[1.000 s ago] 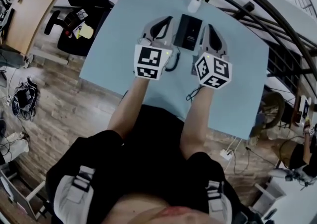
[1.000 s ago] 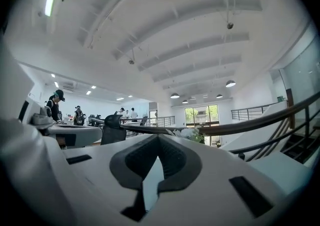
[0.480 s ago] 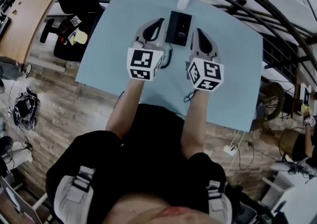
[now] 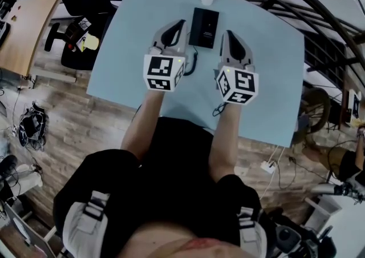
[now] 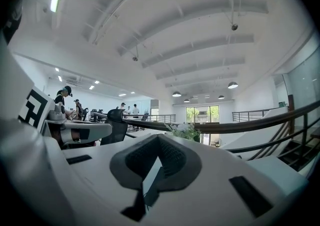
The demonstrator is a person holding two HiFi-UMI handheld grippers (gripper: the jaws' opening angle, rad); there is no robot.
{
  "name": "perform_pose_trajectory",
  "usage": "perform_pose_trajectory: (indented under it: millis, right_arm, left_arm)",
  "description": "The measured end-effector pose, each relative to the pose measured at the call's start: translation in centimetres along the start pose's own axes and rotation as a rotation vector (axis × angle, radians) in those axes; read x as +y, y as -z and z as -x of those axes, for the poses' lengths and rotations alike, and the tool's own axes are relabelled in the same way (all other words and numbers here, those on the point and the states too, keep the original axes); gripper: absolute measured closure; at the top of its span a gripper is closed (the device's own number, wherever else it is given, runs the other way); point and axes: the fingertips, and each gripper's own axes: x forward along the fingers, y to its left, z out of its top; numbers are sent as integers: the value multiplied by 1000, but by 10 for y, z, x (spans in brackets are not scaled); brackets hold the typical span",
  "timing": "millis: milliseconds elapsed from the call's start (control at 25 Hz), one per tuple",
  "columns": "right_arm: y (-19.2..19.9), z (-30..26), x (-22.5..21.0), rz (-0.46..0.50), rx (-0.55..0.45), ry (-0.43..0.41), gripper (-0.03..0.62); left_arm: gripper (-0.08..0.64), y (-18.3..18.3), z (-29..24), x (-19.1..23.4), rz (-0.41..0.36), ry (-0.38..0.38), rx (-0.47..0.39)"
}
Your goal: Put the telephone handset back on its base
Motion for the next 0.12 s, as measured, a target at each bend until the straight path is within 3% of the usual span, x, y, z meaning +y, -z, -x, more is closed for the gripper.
perform_pose_trajectory:
  millis: [120]
  right_arm:
    - [4,-7,-1,5,1,1,603]
  left_arm:
    - [560,9,-6,5,6,3,21]
